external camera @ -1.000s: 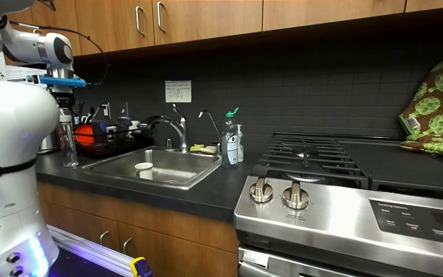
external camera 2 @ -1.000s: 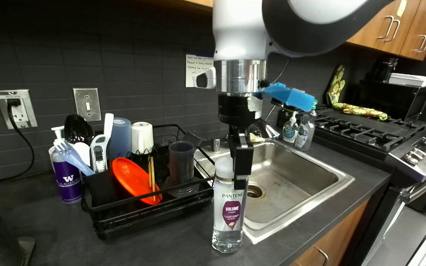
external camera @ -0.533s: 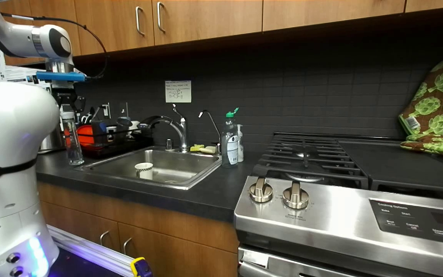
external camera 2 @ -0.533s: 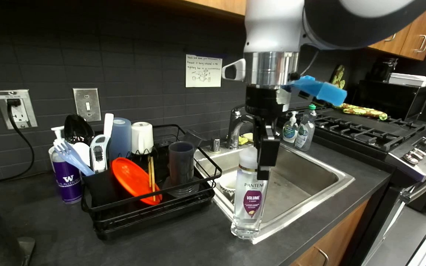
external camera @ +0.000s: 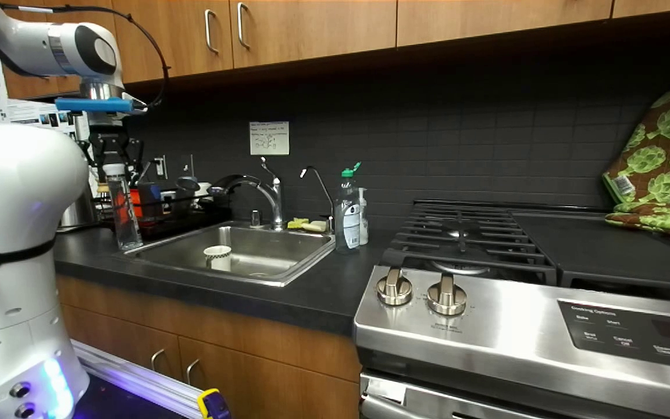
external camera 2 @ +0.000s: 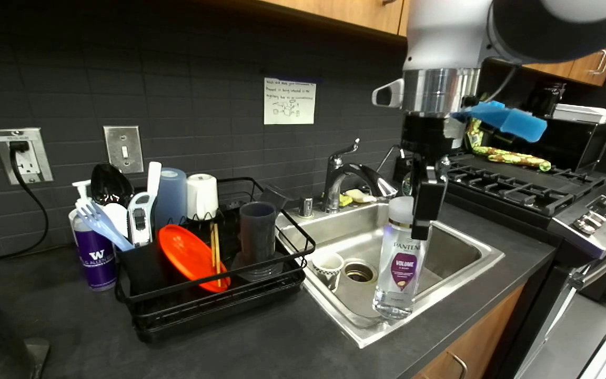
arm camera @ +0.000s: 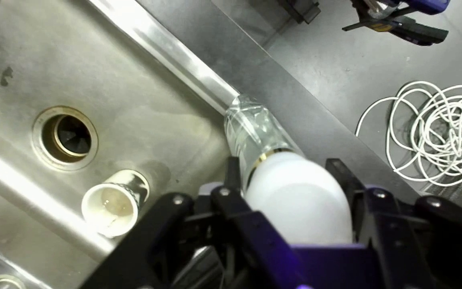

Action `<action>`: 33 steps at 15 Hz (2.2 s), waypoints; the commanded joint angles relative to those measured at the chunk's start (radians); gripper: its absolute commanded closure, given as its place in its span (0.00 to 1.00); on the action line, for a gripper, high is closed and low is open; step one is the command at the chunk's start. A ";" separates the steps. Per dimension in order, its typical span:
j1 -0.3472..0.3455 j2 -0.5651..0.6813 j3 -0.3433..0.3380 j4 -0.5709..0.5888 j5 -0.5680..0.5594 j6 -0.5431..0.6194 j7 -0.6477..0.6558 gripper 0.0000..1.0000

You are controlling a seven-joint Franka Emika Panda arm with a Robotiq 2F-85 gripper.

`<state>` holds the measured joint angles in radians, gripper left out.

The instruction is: Put the bottle in the sink

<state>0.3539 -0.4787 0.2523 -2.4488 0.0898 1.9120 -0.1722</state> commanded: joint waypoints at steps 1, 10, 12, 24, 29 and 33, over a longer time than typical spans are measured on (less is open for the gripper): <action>-0.035 -0.109 -0.042 -0.030 -0.013 -0.065 0.023 0.71; -0.159 -0.211 -0.103 -0.055 -0.095 -0.157 0.079 0.71; -0.185 -0.222 -0.116 -0.056 -0.114 -0.165 0.091 0.71; -0.324 -0.232 -0.200 -0.085 -0.187 -0.112 0.160 0.71; -0.368 -0.214 -0.216 -0.074 -0.202 -0.050 0.192 0.71; -0.399 -0.202 -0.226 -0.068 -0.214 0.006 0.218 0.71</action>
<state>-0.0248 -0.6858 0.0350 -2.5359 -0.0983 1.8838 0.0127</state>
